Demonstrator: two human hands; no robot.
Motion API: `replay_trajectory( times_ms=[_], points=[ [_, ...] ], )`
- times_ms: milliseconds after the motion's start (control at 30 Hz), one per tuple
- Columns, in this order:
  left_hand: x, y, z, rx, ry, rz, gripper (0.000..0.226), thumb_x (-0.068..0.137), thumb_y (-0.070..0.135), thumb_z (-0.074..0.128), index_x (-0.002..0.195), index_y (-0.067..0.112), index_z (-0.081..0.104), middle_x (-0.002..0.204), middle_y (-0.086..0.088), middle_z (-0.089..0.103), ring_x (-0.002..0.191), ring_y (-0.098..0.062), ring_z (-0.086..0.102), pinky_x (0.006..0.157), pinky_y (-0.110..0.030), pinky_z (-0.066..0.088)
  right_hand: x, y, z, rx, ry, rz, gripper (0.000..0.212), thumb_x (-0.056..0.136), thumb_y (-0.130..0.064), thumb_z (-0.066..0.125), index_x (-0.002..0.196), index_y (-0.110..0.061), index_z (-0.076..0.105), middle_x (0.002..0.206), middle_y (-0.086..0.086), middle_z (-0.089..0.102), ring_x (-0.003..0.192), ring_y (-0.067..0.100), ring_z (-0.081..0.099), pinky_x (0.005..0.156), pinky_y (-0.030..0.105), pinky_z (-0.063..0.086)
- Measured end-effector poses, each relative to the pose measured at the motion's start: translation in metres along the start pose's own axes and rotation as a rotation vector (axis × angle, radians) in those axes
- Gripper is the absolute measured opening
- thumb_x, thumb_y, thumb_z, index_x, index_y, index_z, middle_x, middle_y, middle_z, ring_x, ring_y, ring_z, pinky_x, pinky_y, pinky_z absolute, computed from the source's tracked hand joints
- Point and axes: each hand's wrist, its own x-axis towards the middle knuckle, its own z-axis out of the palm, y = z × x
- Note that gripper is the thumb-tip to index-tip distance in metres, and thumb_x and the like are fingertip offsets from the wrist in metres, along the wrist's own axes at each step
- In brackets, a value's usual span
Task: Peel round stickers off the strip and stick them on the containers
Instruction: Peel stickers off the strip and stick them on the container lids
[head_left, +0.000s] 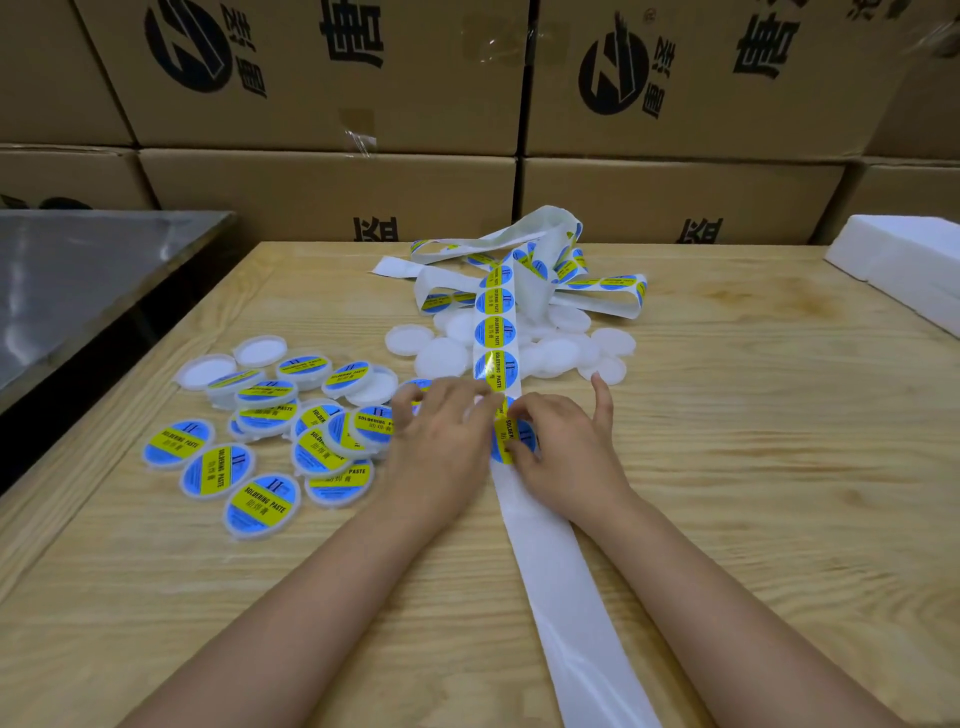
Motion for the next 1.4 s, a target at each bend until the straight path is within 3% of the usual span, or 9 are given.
replay_trajectory(
  times_ms=[300,433,733,833,900,1000,1233,1300,1400],
  points=[
    [-0.002,0.003,0.001,-0.093,-0.121,0.005,0.013,0.065,0.014,0.079,0.067,0.017,0.067,0.065,0.008,0.067,0.073,-0.017,0.065,0.086,-0.036,0.023,-0.002,-0.001,0.003,0.072,-0.008,0.025,0.048,0.079,-0.038,0.059,0.122,-0.022,0.044,0.109,-0.017,0.064,0.115,0.005,0.053,0.107,0.036,-0.026],
    [-0.002,0.002,-0.005,-0.245,-0.108,-0.042,0.005,0.073,0.015,0.070,0.071,0.016,0.065,0.070,0.005,0.064,0.076,-0.020,0.063,0.085,-0.034,0.024,-0.003,-0.003,0.002,0.027,-0.021,-0.008,0.045,0.080,-0.050,0.048,0.117,-0.026,0.049,0.111,-0.017,0.059,0.115,0.003,0.049,0.108,0.041,-0.026],
    [0.006,-0.006,-0.017,-1.070,0.070,-0.697,0.015,0.087,0.012,0.061,0.077,0.023,0.058,0.072,0.010,0.060,0.068,-0.002,0.054,0.066,-0.015,0.042,-0.004,-0.002,-0.001,0.089,-0.062,-0.019,0.062,0.077,-0.066,0.040,0.123,-0.025,0.046,0.120,-0.013,0.052,0.123,0.003,0.040,0.110,0.044,-0.024],
    [0.008,-0.003,-0.018,-1.180,0.102,-0.842,0.019,0.086,0.005,0.062,0.079,0.023,0.061,0.074,0.008,0.064,0.068,0.000,0.059,0.068,-0.013,0.046,0.000,-0.004,-0.002,0.266,0.062,0.033,0.055,0.080,-0.055,0.053,0.123,-0.022,0.052,0.121,-0.008,0.053,0.121,0.010,0.042,0.113,0.037,0.003],
    [0.008,-0.004,-0.018,-1.205,0.094,-0.866,0.020,0.084,0.003,0.064,0.078,0.022,0.063,0.074,0.006,0.065,0.069,-0.003,0.062,0.068,-0.014,0.048,0.005,-0.005,-0.007,0.589,0.205,0.140,0.032,0.083,-0.038,0.063,0.109,-0.020,0.062,0.107,-0.006,0.057,0.106,0.012,0.047,0.098,0.026,0.029],
    [0.009,-0.005,-0.016,-1.239,0.046,-0.881,0.022,0.082,0.001,0.066,0.077,0.022,0.065,0.072,0.007,0.067,0.069,-0.005,0.064,0.068,-0.014,0.050,0.009,-0.004,-0.012,0.956,0.172,0.257,0.007,0.086,-0.018,0.065,0.087,-0.024,0.066,0.087,-0.013,0.062,0.078,0.006,0.046,0.070,0.013,0.035],
    [0.009,-0.007,-0.014,-1.207,-0.039,-0.841,0.016,0.080,0.008,0.070,0.078,0.023,0.069,0.067,0.011,0.070,0.071,-0.005,0.067,0.070,-0.015,0.049,0.011,-0.004,-0.011,1.157,0.129,0.339,0.017,0.084,-0.012,0.067,0.070,-0.021,0.064,0.065,-0.015,0.060,0.066,0.010,0.043,0.058,0.017,0.037],
    [0.007,-0.007,-0.014,-0.894,-0.016,-0.640,0.011,0.089,0.019,0.061,0.089,0.021,0.072,0.082,0.009,0.073,0.082,-0.008,0.064,0.079,-0.017,0.043,0.011,-0.006,-0.009,1.149,0.128,0.342,0.018,0.086,-0.012,0.065,0.070,-0.021,0.063,0.061,-0.018,0.059,0.060,0.004,0.042,0.057,0.014,0.036],
    [0.004,-0.007,-0.013,-0.446,-0.029,-0.418,0.044,0.091,0.026,0.041,0.127,0.004,0.054,0.112,-0.003,0.068,0.104,-0.014,0.053,0.099,-0.027,0.024,0.011,-0.007,-0.010,1.198,0.167,0.384,0.019,0.089,-0.012,0.061,0.072,-0.019,0.061,0.059,-0.016,0.055,0.054,-0.003,0.042,0.054,0.011,0.035]
  ],
)
